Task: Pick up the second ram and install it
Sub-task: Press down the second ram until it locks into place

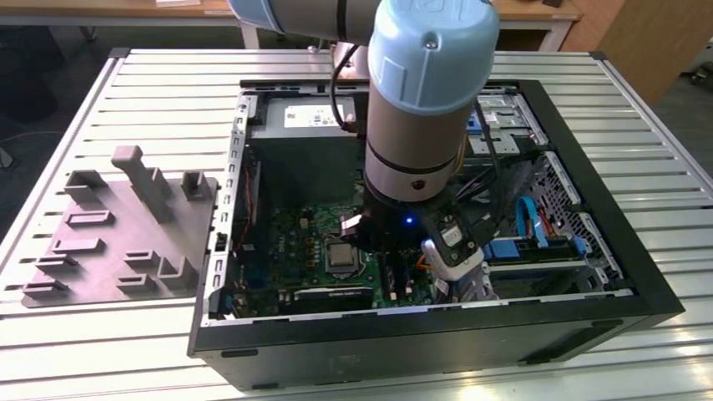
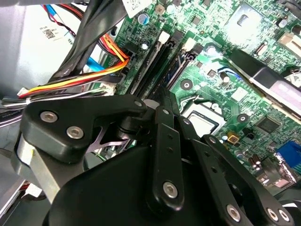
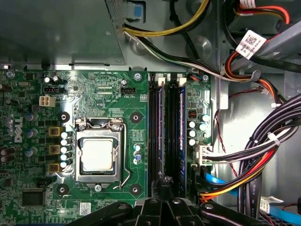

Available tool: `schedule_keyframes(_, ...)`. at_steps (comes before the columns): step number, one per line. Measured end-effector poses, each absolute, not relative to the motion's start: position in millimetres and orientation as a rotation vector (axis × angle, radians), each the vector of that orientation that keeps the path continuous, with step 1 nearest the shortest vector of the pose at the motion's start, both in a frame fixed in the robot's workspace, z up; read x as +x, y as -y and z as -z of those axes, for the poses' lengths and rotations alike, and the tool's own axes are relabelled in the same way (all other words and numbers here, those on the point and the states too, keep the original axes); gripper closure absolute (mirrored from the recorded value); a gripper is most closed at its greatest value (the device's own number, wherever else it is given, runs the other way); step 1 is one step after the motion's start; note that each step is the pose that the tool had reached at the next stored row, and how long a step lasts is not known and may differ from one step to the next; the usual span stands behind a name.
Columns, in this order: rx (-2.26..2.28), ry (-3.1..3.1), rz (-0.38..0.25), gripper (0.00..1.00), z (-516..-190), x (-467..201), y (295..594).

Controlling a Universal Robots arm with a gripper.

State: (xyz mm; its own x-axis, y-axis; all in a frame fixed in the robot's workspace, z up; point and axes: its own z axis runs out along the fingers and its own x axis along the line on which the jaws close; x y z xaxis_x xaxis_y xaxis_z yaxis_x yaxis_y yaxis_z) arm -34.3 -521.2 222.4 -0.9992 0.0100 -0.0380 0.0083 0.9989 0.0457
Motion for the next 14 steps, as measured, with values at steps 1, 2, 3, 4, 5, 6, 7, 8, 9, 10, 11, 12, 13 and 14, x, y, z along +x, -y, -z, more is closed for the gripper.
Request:
schedule_keyframes(1,0.014,-3.103,-0.071,0.9,-221.7,-34.3,521.2)
schedule_keyframes(2,0.014,-3.104,-0.07,0.9,-221.3,-34.3,521.3)
schedule_keyframes(3,0.015,-3.104,-0.07,0.9,-221.1,-34.3,521.3)
schedule_keyframes(4,0.014,-3.104,-0.07,0.9,-220.6,-34.3,521.3)
schedule_keyframes(5,0.014,-3.104,-0.07,0.9,-219.6,-34.3,521.3)
schedule_keyframes(6,0.014,-3.104,-0.07,0.9,-218.4,-34.2,521.3)
schedule_keyframes(7,0.014,-3.104,-0.07,0.9,-218.0,-34.2,521.3)
schedule_keyframes(8,0.014,-3.104,-0.07,0.9,-217.9,-34.2,521.3)
schedule_keyframes(9,0.014,-3.104,-0.071,0.9,-217.7,-34.2,521.2)
schedule_keyframes(10,0.014,-3.104,-0.071,0.9,-217.7,-34.2,521.2)
schedule_keyframes(11,0.014,-3.104,-0.071,0.9,-217.7,-34.2,521.2)
schedule_keyframes(12,0.014,-3.104,-0.071,0.9,-217.3,-34.2,521.2)
schedule_keyframes(13,0.014,-3.104,-0.07,0.9,-216.8,-34.2,521.3)
schedule_keyframes(14,0.014,-3.104,-0.07,0.9,-216.7,-34.3,521.3)
